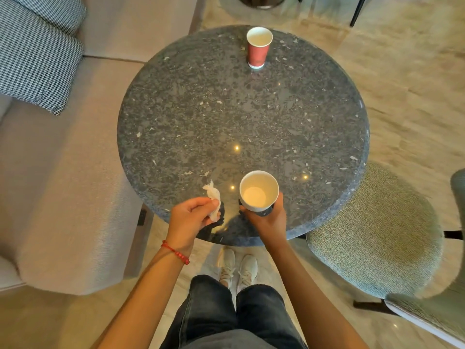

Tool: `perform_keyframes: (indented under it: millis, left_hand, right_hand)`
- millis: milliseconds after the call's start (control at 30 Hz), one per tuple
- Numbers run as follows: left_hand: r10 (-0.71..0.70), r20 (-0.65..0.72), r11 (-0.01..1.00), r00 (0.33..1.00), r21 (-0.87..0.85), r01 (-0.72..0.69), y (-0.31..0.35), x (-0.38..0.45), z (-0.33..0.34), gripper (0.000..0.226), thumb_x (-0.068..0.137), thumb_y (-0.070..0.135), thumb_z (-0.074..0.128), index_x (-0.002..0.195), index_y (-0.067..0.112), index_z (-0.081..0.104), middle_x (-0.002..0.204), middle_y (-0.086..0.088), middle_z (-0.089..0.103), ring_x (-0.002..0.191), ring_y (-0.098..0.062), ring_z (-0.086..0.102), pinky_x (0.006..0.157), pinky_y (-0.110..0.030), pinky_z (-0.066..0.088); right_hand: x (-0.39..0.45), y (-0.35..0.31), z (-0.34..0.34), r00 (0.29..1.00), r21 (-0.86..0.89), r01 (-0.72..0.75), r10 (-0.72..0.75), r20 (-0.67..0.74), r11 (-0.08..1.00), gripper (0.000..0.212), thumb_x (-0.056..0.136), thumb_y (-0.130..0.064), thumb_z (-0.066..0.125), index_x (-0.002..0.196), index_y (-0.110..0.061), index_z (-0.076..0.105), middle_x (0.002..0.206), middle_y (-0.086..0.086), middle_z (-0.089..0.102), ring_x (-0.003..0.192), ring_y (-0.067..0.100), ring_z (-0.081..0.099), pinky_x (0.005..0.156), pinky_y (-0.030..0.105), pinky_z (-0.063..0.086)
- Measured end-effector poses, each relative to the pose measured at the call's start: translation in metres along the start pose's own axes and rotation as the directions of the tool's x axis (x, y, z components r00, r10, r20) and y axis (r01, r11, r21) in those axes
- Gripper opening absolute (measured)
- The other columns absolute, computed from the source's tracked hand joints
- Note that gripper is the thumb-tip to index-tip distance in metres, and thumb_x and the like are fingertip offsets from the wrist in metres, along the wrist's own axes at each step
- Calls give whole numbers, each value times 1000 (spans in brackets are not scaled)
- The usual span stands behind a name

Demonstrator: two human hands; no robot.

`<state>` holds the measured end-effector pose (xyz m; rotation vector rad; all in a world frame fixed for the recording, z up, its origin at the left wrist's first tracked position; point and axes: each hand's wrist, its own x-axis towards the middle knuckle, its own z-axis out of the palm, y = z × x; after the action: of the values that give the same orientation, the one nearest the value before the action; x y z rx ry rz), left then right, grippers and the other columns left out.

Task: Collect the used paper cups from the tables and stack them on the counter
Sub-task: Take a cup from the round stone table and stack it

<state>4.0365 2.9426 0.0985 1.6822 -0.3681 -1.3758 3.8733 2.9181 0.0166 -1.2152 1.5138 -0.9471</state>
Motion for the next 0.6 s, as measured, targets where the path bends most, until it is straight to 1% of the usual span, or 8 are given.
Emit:
perform_keyframes:
  millis: [33,100,167,267,367,433,500,600]
  left_hand:
    - [4,-4,1000,1000,-5,-4,0,-1,1,9,81,3,64,78,10,69,73,-2,71,66,-10,68,59,-20,55]
    - [13,-13,1000,1000,-10,-13,1,-2,3,9,81,4,64,77,10,69,69,-1,72,66,-11,68,59,-20,55]
    - [22,-19,1000,1000,-14,-22,1,-4,6,9,81,4,64,76,10,69,68,0,72,67,-12,67,59,-20,56]
    - [36,5,999,999,8,-36,5,-3,15,8,81,4,64,80,9,69,78,-6,70,72,-16,66,63,-22,57]
    - [51,78,997,996,57,-55,11,-2,31,7,82,3,63,87,4,68,81,-8,68,73,-17,64,69,-26,57]
    - [56,139,993,989,96,-69,14,-2,45,11,82,4,63,91,1,67,82,-9,68,74,-19,64,74,-30,56]
    - [53,210,987,976,138,-83,16,-2,60,13,81,5,64,94,2,67,85,-10,68,77,-21,64,74,-30,55]
    - [44,330,976,943,188,-111,19,-6,79,7,81,3,64,88,3,66,84,-10,67,76,-20,63,66,-22,56]
  right_hand:
    - [1,-2,-1,1000,-3,3,-3,6,1000,77,61,-24,87,121,-32,40,110,-28,49,101,2,52,77,0,41]
    - [3,-6,-6,1000,-7,11,-11,24,1000,74,63,-19,87,116,-36,38,107,-27,49,97,-2,53,75,-1,40]
    - [2,-12,-13,999,15,16,-17,30,1000,70,64,-16,86,109,-41,39,106,-27,49,96,-9,53,74,-3,39]
    - [-4,-22,-26,1000,65,19,-20,19,998,69,64,-12,85,107,-44,40,108,-24,51,97,-20,51,74,-2,39]
    - [-16,-26,-42,1000,90,17,-16,-9,996,67,65,-12,84,108,-41,42,110,-22,52,100,-21,50,78,-1,39]
    - [-25,-25,-52,998,128,-9,17,-58,992,66,66,-15,84,109,-41,42,111,-22,53,100,-20,50,79,0,40]
    - [-35,-27,-60,990,160,-29,51,-132,987,63,65,-16,85,108,-41,45,109,-23,55,99,-20,51,77,-1,39]
    - [-53,-29,-67,955,219,-31,94,-282,975,59,64,-14,85,106,-36,50,101,-21,62,95,-15,56,75,2,42]
